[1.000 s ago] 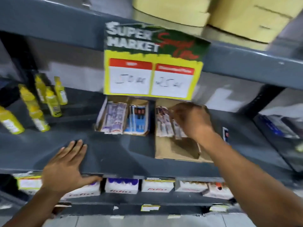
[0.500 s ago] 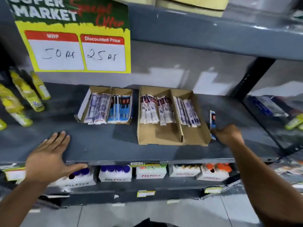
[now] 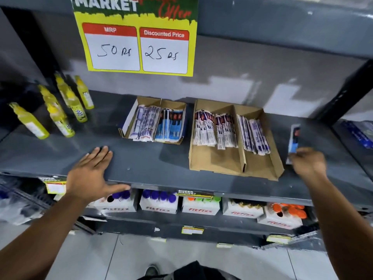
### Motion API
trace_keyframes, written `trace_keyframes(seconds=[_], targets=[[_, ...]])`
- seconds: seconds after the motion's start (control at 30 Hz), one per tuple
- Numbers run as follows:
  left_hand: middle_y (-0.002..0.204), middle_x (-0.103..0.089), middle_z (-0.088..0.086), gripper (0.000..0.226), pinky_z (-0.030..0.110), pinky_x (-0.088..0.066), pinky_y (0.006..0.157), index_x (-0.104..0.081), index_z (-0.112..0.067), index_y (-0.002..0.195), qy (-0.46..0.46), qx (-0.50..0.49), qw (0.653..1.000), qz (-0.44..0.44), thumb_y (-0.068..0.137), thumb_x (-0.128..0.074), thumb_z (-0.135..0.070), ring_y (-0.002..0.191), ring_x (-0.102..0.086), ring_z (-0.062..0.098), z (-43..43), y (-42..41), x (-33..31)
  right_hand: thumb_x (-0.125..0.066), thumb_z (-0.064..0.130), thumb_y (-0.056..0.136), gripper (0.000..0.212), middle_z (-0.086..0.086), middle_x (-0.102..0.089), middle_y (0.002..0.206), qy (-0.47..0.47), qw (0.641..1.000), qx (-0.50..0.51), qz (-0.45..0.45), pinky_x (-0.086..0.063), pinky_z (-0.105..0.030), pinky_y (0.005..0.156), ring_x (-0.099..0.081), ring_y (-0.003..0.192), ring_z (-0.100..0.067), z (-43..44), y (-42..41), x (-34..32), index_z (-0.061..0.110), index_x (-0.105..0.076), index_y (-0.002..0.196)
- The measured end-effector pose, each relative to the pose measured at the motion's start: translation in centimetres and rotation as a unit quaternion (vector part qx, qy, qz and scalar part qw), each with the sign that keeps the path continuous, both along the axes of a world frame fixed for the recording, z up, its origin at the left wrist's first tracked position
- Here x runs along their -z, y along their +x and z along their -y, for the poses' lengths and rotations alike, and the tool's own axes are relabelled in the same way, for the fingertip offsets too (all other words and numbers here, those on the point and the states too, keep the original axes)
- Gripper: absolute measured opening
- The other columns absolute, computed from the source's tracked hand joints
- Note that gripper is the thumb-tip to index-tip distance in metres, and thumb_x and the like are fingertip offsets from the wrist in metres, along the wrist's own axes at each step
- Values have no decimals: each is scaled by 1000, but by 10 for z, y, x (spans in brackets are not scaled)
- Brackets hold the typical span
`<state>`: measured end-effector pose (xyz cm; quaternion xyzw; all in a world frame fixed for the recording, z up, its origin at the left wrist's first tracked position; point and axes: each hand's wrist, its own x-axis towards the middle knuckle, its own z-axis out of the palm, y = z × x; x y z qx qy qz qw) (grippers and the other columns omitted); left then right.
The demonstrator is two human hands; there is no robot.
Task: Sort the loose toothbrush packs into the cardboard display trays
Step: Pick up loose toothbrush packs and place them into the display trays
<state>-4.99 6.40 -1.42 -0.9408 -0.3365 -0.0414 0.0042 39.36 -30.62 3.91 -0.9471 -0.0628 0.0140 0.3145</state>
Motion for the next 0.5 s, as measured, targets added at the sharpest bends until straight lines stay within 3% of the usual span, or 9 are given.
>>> trace_keyframes(seconds=[0.1, 0.17, 0.23, 0.4, 0.5], targets=[[146, -46, 16, 128, 47, -30, 112, -52, -1, 134, -2, 3, 1000, 0, 56, -32, -100, 135, -43, 32, -2, 0, 1, -68, 27, 80, 18, -5, -73, 90, 177, 979, -30, 92, -52, -33, 81, -68, 79, -16, -18, -14, -24, 17, -68, 96], [145, -47, 16, 128, 47, -30, 112, -52, -1, 134, -1, 3, 1000, -6, 55, -33, -100, 134, -44, 33, -3, 1, 1, -69, 28, 81, 6, 9, -71, 81, 225, 964, -109, 92, -54, -28, 75, -65, 71, -1, -39, -35, -43, 28, -71, 86], [145, -47, 15, 128, 46, -29, 112, -52, -1, 135, -2, 2, 1000, -12, 55, -33, -100, 134, -44, 32, -3, 1, 2, -71, 26, 82, 11, 17, -70, 79, 235, 953, -169, 93, -54, -23, 69, -65, 67, 1, -60, -63, -56, 36, -69, 79], [146, -46, 15, 127, 46, -28, 113, -52, 0, 134, -1, 2, 1000, 0, 55, -36, -98, 134, -43, 31, -2, 1, 3, -74, 16, 81, 17, 1, -68, 79, 299, 932, -202, 35, -55, -24, 45, -63, 55, -5, -100, -116, -53, 26, -62, 84], [145, -47, 16, 126, 47, -30, 113, -53, 0, 133, 3, 5, 1000, 10, 55, -37, -98, 134, -44, 32, -2, 0, 3, -74, 12, 81, 19, -3, -66, 79, 323, 925, -200, -15, -51, -20, 40, -60, 49, -3, -115, -131, -42, 24, -60, 84]])
